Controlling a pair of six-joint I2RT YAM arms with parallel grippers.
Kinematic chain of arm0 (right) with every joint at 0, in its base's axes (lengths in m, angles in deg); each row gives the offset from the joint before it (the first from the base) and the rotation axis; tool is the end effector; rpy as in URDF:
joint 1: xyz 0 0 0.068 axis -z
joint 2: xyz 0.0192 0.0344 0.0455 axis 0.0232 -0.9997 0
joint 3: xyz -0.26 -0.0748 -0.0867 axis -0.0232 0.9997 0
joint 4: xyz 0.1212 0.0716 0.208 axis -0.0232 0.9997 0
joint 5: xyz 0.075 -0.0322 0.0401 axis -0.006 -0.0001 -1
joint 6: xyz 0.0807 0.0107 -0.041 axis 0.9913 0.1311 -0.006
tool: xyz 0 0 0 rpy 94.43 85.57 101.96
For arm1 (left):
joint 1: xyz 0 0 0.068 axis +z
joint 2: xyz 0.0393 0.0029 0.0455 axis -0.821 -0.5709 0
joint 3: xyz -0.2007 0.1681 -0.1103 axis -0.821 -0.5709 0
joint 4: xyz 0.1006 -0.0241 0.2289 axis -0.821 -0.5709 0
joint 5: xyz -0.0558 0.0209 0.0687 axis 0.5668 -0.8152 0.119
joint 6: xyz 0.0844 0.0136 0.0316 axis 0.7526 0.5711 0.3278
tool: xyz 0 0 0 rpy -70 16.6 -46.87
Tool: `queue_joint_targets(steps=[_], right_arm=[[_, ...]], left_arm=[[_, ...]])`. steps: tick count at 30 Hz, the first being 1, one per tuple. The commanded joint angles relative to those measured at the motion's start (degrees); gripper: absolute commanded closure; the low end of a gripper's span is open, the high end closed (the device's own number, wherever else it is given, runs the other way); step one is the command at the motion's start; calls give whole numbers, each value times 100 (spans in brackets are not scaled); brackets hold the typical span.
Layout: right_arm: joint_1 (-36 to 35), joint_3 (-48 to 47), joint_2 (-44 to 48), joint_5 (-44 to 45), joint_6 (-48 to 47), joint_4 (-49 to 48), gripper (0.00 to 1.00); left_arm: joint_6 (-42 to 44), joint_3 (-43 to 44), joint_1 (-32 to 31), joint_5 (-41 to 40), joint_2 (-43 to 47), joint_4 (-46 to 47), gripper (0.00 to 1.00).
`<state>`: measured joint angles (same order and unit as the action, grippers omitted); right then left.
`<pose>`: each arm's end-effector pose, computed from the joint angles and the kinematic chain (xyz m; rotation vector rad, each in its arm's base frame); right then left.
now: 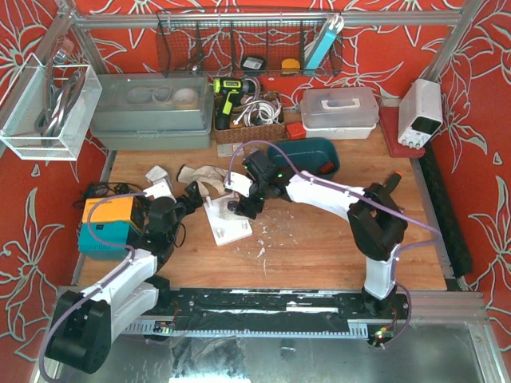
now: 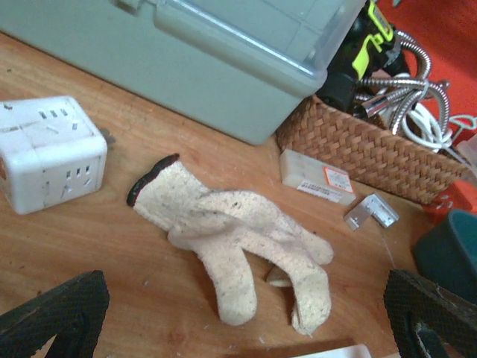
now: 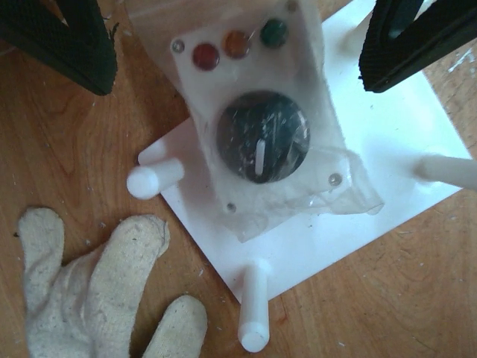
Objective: Install the large spring
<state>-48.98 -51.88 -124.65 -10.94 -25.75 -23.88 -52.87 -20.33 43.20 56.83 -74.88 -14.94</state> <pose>0.2572 0.3476 0.2072 -1.5536 1.9153 0.5882 0.2171 -0.0260 0.1956 -0.4223 1.7550 -0.2806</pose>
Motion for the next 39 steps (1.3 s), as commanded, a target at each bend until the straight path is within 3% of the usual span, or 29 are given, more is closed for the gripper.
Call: queue_joint_targets(steps=[1, 14, 28, 31, 36, 39], right_arm=[[-67, -505, -408, -129, -403, 567, 9], [-119, -1005, -1101, -367, -705, 757, 9], [-118, -1318, -1529, -160, -923, 864, 20], [-114, -1359, -1494, -218, -980, 920, 28], [-119, -1395, -1253, -397, -975, 998, 52], [-120, -1392, -1014, -475, -940, 1081, 62]], left_arm=[[157, -82, 21, -151, 77, 423, 0], [168, 33, 23, -130, -244, 457, 0], [180, 15, 24, -123, -223, 503, 0], [176, 15, 28, -123, -216, 498, 0], [175, 23, 26, -99, -206, 499, 0], [201, 23, 21, -76, -190, 498, 0]])
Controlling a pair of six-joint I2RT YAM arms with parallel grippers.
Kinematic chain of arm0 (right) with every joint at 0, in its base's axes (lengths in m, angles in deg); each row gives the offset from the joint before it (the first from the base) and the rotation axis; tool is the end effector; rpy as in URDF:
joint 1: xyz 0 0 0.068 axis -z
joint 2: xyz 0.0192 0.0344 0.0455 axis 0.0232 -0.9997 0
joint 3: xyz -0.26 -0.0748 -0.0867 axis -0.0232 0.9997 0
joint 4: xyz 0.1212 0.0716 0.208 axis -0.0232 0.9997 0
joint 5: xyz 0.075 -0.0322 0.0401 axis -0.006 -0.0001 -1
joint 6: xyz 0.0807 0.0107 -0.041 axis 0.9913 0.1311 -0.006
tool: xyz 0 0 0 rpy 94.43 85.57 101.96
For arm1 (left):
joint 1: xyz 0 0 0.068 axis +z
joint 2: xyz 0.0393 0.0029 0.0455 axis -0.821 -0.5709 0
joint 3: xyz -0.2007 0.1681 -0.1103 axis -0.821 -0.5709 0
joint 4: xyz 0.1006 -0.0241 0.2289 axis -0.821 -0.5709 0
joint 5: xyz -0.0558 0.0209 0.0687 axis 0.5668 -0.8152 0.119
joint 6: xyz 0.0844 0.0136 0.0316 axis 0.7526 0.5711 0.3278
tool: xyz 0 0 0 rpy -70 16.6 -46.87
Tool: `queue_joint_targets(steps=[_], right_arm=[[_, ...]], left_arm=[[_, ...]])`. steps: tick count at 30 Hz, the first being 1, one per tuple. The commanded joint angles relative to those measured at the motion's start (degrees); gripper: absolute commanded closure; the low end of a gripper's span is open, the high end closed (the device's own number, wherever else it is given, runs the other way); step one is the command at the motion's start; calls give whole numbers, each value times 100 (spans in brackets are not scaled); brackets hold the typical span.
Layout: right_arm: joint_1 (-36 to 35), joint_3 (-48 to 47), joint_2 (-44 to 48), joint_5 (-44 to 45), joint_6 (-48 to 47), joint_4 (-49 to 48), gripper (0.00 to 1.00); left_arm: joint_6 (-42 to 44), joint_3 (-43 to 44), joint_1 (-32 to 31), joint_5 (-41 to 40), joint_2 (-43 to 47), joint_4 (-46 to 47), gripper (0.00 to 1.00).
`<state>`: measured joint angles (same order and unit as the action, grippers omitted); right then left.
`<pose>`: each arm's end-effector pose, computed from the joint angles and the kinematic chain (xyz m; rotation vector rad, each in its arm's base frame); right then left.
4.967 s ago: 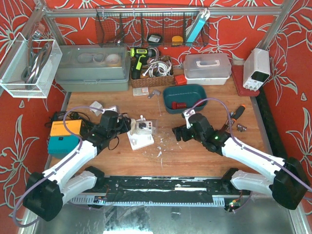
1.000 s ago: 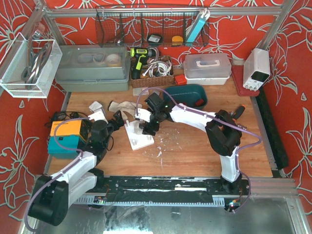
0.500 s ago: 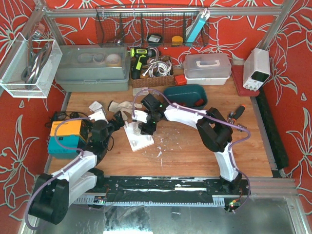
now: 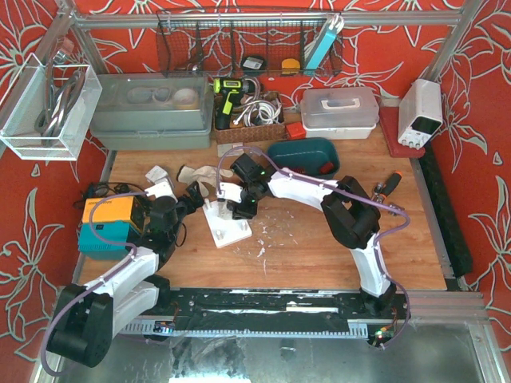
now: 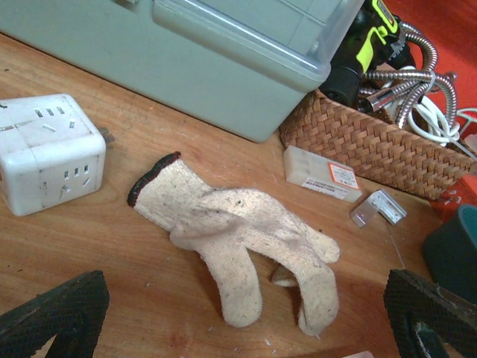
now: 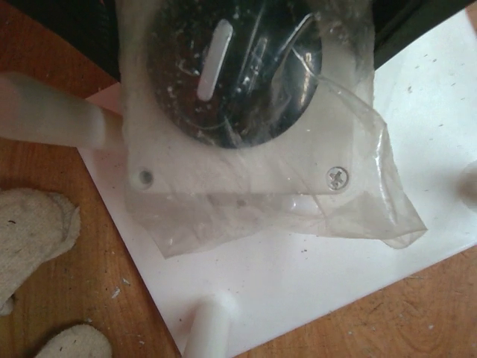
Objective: Install the large spring
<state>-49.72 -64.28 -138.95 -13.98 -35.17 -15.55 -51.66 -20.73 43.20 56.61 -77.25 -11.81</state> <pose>0.2735 0.3833 0.1575 -1.8119 1.8958 0.5848 0.2213 -0.0266 0.1929 -0.4059 1.7513 -0.2643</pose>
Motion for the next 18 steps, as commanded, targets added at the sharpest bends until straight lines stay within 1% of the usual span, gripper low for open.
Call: queue_joint_targets(steps=[1, 3, 6, 10, 14, 18], right_arm=[[-41, -133, 510, -181, 39, 265, 63], [-46, -35, 722, -107, 168, 216, 64], [-32, 399, 1275, 328, 608, -144, 64], [116, 1285, 2156, 983, 1614, -900, 70], [569, 2298, 3098, 1882, 2866, -1576, 72], [1307, 3002, 3832, 2856, 3510, -1662, 72]], left_arm=[[90, 63, 23, -42, 52, 179, 0], [107, 63, 27, 9, 70, 172, 0], [135, 71, 28, 201, 118, 172, 0], [161, 72, 21, 457, 198, 159, 0], [100, 63, 6, 663, 305, 129, 0], [75, 186, -100, 796, 384, -42, 0]])
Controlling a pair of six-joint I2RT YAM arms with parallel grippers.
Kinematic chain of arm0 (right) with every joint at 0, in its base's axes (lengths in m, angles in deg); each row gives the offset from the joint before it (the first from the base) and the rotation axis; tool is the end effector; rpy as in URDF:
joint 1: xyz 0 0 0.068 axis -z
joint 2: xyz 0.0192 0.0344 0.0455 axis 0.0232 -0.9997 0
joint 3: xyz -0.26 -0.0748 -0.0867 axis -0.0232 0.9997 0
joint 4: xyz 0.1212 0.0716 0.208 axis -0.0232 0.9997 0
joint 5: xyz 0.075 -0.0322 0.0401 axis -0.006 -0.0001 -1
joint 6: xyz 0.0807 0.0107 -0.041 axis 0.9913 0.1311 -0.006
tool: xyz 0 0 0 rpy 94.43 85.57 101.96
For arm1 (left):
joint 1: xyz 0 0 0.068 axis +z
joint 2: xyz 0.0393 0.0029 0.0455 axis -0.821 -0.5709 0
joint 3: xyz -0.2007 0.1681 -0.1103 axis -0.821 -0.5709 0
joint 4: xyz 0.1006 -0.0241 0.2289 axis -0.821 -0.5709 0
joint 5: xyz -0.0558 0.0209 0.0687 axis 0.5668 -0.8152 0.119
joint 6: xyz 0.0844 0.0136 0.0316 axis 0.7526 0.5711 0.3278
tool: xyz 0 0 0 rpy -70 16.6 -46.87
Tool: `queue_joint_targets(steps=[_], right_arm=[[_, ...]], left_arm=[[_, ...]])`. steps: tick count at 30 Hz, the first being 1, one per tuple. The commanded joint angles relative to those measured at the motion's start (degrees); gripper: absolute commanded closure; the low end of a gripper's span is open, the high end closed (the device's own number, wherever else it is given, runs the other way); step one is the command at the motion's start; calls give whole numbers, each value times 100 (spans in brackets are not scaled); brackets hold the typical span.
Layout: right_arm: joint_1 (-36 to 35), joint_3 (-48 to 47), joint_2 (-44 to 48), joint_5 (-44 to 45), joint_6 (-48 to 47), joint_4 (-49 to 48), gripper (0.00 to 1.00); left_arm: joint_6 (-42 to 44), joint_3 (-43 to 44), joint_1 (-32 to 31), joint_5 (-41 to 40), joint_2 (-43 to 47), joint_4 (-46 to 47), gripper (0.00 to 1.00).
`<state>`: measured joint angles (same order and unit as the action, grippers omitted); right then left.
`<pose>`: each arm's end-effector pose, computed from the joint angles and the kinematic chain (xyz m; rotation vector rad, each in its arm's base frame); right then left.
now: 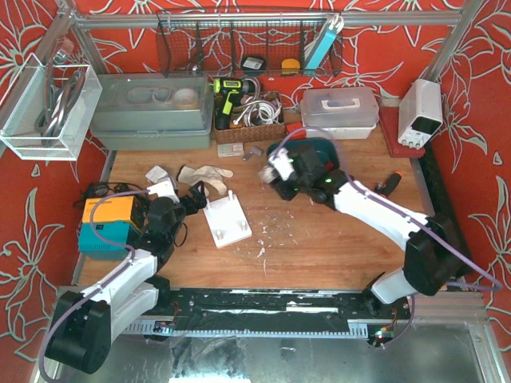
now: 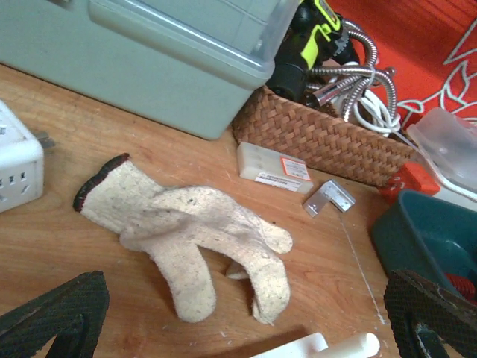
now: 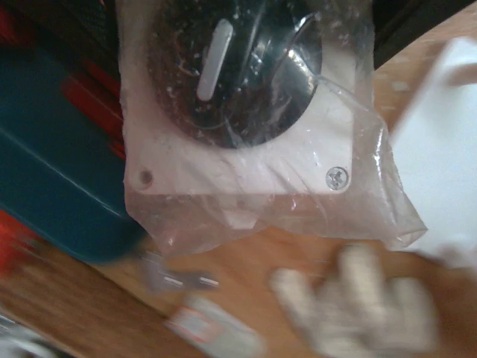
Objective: Install the large spring
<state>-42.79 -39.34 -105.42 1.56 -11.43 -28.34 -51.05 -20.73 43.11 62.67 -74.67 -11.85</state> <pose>0.2597 0.2611 0.2650 -1.0206 2.0275 0.4386 0.2174 -0.0348 0.2015 -0.3194 1.7358 -0.3641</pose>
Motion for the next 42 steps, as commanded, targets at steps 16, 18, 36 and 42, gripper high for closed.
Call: queue_joint_targets(steps=[16, 18, 36, 42], right_arm=[[3505, -170, -519, 2466, 2285, -76, 71], [3697, -453, -857, 2270, 2382, -14, 69], [4050, -1780, -2809, 1954, 2666, 658, 39], [4051, -1890, -2736, 2176, 2644, 979, 24]], left_arm=[[574, 630, -2021, -43, 337, -1032, 0], [702, 645, -2202, -189, 283, -1074, 0], [884, 221, -2272, -459, 822, -834, 0], [857, 164, -2273, -657, 928, -856, 0]])
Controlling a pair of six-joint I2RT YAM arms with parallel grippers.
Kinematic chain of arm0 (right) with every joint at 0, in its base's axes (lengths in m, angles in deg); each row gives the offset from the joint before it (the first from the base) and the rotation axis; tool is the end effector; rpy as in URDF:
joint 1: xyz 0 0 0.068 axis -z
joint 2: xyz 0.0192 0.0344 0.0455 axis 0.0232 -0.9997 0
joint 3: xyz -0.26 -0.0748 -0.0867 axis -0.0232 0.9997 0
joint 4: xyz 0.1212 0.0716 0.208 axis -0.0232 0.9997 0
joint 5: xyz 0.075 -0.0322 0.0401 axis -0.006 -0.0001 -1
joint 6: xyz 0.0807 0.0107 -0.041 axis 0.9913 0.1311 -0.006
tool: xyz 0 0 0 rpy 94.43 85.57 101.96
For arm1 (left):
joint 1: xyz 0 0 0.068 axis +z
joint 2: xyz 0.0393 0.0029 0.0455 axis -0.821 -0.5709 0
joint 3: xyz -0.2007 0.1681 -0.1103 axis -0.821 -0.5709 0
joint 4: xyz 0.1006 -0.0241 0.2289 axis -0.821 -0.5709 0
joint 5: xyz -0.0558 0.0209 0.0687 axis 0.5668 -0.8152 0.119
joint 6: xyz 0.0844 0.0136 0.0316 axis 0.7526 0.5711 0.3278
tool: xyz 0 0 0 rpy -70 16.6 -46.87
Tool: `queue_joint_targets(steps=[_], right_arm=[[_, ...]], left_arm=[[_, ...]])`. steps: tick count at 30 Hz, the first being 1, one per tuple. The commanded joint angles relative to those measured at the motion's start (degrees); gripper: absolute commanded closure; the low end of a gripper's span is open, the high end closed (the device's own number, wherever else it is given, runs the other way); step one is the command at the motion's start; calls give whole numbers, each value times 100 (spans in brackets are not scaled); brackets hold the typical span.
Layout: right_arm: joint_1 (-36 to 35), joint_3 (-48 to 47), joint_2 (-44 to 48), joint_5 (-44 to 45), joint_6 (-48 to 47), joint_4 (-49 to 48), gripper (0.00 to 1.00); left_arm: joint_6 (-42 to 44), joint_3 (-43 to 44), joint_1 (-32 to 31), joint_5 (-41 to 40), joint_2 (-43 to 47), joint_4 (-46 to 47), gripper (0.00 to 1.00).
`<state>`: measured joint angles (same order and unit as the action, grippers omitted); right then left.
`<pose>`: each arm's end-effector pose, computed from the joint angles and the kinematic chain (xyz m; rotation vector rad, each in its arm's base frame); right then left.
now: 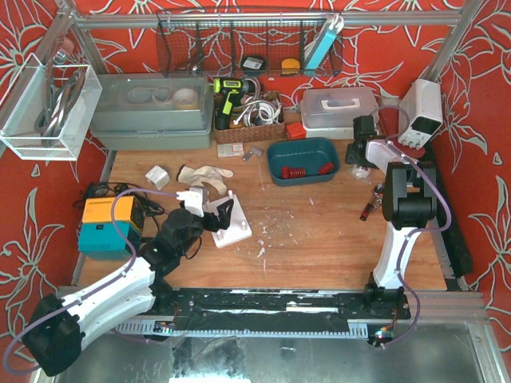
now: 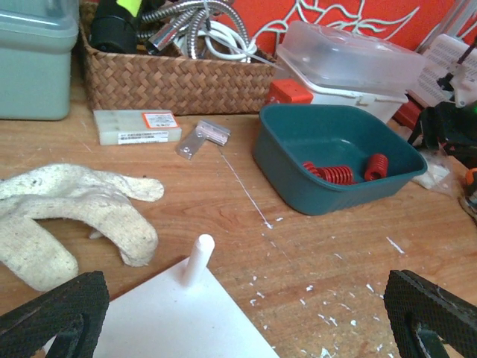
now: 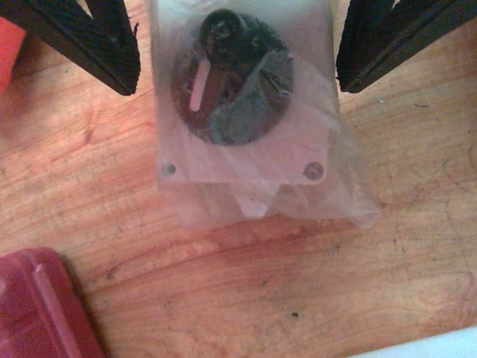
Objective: Install the large spring
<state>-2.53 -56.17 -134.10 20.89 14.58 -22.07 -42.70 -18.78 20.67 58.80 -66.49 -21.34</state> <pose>0.4544 0.0099 0.1580 0.4272 2.4759 -0.1661 0.1779 -0.1018 0.2169 0.1014 1.7600 -0.4884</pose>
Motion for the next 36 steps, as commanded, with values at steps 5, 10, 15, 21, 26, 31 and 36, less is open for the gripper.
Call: queue_joint_targets(steps=[5, 10, 15, 21, 26, 31, 36], right_arm=[[0, -168, 487, -139, 107, 635, 23], [-330, -72, 972, -728, -195, 667, 25], [-625, -152, 1174, -1213, -489, 827, 28], [-1115, -28, 1095, -1496, -645, 808, 34], [-1648, -159, 854, -1686, -498, 608, 37], [-1828, -492, 533, -2651, -1895, 657, 42], [-1950, -849, 89, -3190, -2404, 1162, 45]], left_arm=[[-3, -175, -29, -363, 126, 221, 0], [-6, -244, -28, -474, -75, 397, 0], [-22, -314, -29, -479, -194, 655, 0], [-37, -317, -28, -478, -390, 771, 0], [-63, -316, -33, -407, -404, 809, 0], [-89, -350, -28, -367, -403, 829, 0], [-113, -360, -28, -294, -458, 908, 0]])
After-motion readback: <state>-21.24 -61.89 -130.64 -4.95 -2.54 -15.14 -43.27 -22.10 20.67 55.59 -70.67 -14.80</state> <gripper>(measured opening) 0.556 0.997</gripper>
